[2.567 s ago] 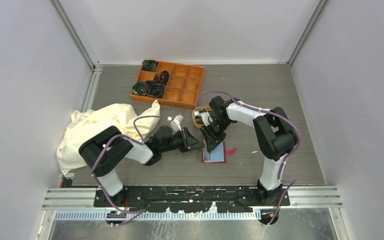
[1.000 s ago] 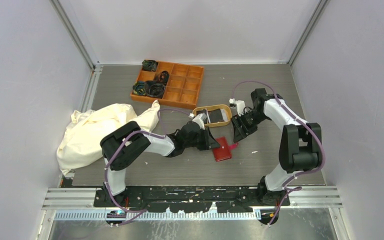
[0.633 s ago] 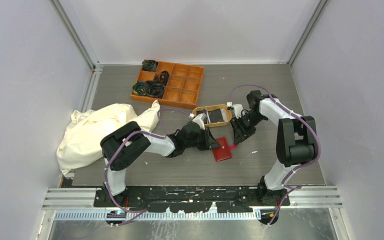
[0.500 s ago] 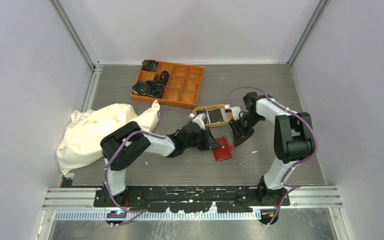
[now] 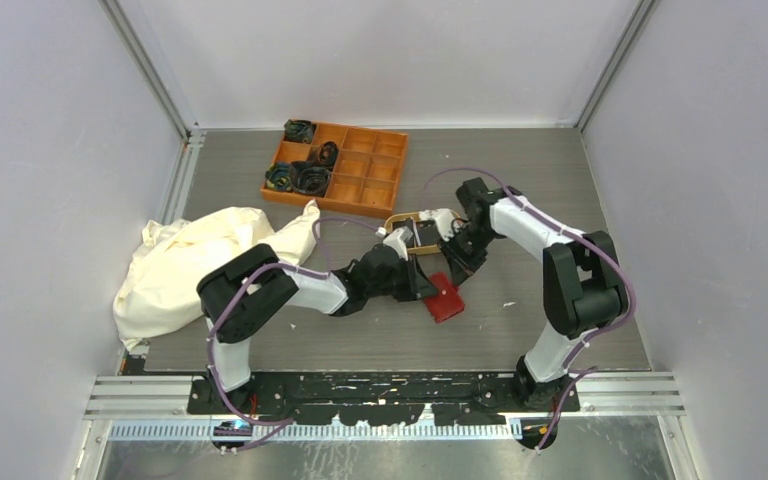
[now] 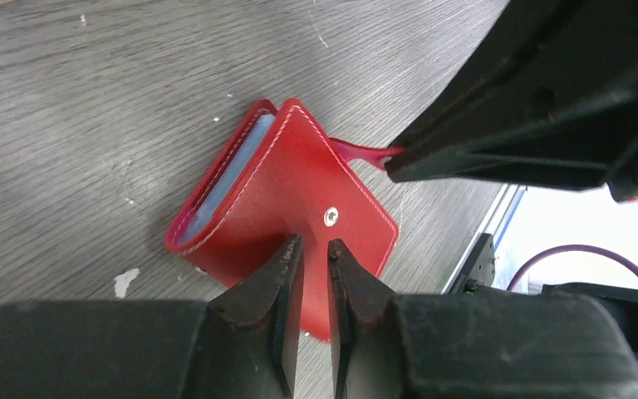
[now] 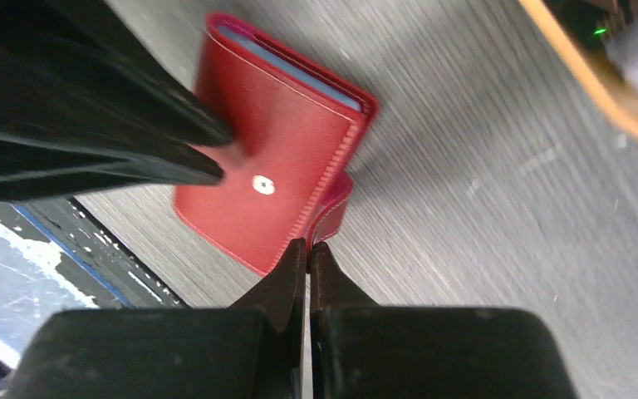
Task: Put the credit cards into the card holder
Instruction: Close the card holder at the center of the board.
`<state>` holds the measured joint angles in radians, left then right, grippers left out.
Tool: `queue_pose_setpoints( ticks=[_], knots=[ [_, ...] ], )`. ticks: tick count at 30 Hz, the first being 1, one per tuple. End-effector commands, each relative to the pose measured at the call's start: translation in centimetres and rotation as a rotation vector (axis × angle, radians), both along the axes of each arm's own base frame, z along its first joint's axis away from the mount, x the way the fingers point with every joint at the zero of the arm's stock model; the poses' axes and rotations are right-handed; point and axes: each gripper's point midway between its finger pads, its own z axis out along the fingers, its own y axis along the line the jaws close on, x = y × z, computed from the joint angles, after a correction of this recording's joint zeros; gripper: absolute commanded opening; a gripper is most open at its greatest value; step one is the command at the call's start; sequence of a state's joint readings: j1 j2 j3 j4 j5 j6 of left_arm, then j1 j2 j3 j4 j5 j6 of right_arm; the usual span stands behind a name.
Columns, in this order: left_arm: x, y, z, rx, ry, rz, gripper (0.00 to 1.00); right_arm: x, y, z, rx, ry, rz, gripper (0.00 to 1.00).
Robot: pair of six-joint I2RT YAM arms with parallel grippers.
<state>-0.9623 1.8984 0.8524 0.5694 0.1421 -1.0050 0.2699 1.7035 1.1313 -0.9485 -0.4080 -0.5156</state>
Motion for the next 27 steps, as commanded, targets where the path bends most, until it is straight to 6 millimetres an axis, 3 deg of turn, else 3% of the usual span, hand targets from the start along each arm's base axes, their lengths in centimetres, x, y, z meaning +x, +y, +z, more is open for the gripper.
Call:
queue_pose_setpoints(
  ticks=[1,8,16,22,27],
  knots=[
    [-0.7,1.8,-0.9,0.067,-0.009,0.006,0.20,2.7,4.2,2.7,0.046,-0.209,0.191,0.01],
    [-0.9,3.7,-0.5,0.083,-0.030,0.049,0.20,2.5,7.7,2.8,0.060,-0.216,0.319,0.01],
    [-0.5,4.6,-0.3,0.048,-0.044,0.070,0.18,0.8,7.4,2.9,0.118,-0.219,0.348,0.07],
    [-0.8,4.6,-0.8,0.019,-0.033,0.068,0.05,1.2,6.7,4.5,0.198,-0.241,0.319,0.38],
    [-1.1,4.8,-1.1,0.013,-0.032,0.063,0.01,0.8,6.3,7.2,0.375,-0.331,0.368,0.50]
  ],
)
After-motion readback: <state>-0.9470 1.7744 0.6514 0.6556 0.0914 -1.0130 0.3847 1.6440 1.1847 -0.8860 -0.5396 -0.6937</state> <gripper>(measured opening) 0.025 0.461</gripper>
